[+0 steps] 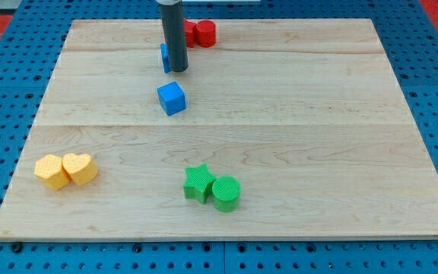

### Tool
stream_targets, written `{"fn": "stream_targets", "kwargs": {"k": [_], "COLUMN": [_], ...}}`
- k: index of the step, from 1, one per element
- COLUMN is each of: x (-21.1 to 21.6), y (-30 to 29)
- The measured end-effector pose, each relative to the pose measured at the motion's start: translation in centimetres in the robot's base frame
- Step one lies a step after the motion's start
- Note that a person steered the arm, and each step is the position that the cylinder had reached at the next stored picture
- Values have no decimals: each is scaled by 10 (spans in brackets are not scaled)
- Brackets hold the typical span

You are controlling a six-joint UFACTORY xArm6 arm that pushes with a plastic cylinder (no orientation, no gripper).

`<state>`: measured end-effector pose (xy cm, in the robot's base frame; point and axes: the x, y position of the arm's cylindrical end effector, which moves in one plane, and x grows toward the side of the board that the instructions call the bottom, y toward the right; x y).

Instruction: Push the blue triangle towards the top left

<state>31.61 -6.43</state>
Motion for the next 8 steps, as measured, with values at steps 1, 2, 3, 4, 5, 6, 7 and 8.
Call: {"fn": "stream_targets", "kwargs": {"k": [1, 2, 3, 4, 5, 6, 7, 8], "x": [-16, -39, -24, 4, -1, -39, 9, -18], "y": [25, -52, -90, -48, -101, -123, -121, -150]}}
